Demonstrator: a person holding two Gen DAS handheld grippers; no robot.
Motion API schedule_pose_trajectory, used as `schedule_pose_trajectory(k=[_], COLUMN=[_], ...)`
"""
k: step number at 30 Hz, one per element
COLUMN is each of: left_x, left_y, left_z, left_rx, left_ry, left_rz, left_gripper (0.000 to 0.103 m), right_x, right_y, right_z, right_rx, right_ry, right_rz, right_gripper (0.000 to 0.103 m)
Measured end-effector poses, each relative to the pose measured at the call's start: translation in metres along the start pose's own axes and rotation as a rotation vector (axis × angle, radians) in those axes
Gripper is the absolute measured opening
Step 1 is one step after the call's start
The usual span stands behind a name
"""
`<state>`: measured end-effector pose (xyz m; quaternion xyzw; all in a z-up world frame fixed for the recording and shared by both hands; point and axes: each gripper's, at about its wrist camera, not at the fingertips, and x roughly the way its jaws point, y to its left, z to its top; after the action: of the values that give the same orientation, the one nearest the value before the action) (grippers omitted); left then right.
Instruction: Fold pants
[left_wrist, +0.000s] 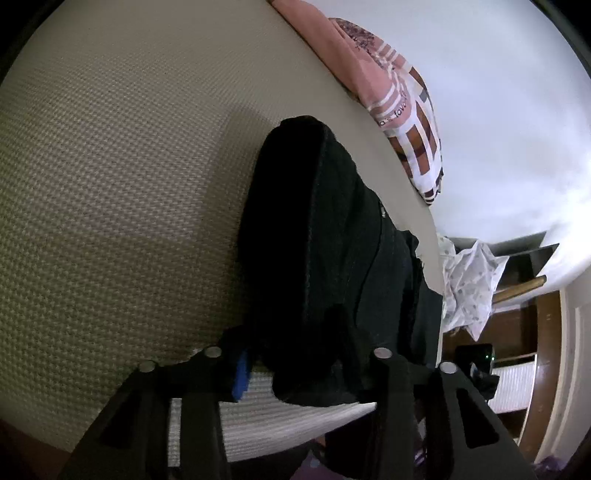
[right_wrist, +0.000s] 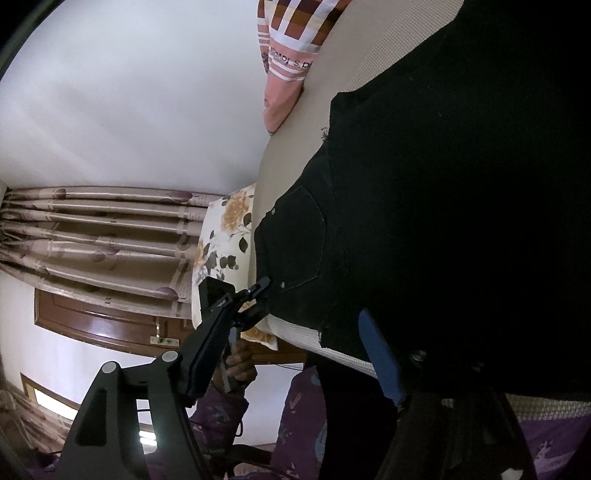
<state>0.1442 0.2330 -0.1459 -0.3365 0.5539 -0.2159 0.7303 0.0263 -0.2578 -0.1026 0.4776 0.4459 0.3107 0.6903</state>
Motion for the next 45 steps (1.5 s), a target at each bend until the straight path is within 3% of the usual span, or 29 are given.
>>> schedule_pose_trajectory(k=[3, 6, 9, 14, 22, 30, 34, 38, 45], left_x=[0.005, 0.012, 0.020, 0.011, -0.011, 0.006, 0.045, 0.104, 0.219], left_y=[-0.009, -0.021, -0.035, -0.057, -0.113, -0.219, -0.277, -0.334, -0.364], left_z=[0.003, 0.007, 0.001, -0.009, -0.010, -0.027, -0.037, -0.050, -0.070], left_rx=[0.008, 0.044, 0.146, 0.177, 0.194, 0.339, 0.421, 0.495, 0.525], left_ry=[0.006, -0.007, -0.023, -0.093, -0.146, -0.129, -0.056, 0.043, 0.247], left_rz=[-0.025, 0.012, 0.175, 0.232, 0.105, -0.027, -0.098, -0.181, -0.213], left_gripper=[0.070, 0.073, 0.032, 0.025, 0.025, 0.024, 0.024, 0.024, 0.026], right_x=[0.000, 0.001, 0.002, 0.003, -0.019, -0.041, -0.056, -0.081, -0.129], right_y=[0.000, 0.000, 0.000, 0.000, 0.000, -0.009, -0.014, -0.028, -0.070], right_z=[0.000, -0.001, -0.001, -0.001, 0.009, 0.023, 0.029, 0.034, 0.042], right_rx=[0.001, -0.002, -0.003, -0.001, -0.034, -0.034, -0.016, 0.049, 0.208], right_ry=[-0.001, -0.003, 0.000, -0.003, -0.054, -0.091, -0.117, -0.159, -0.269], right_rz=[0.004, 0.006, 0.007, 0.017, -0.002, -0.013, 0.038, 0.142, 0.314], right_gripper=[0.072, 0.073, 0.072, 0.072, 0.072, 0.074, 0.074, 0.074, 0.079])
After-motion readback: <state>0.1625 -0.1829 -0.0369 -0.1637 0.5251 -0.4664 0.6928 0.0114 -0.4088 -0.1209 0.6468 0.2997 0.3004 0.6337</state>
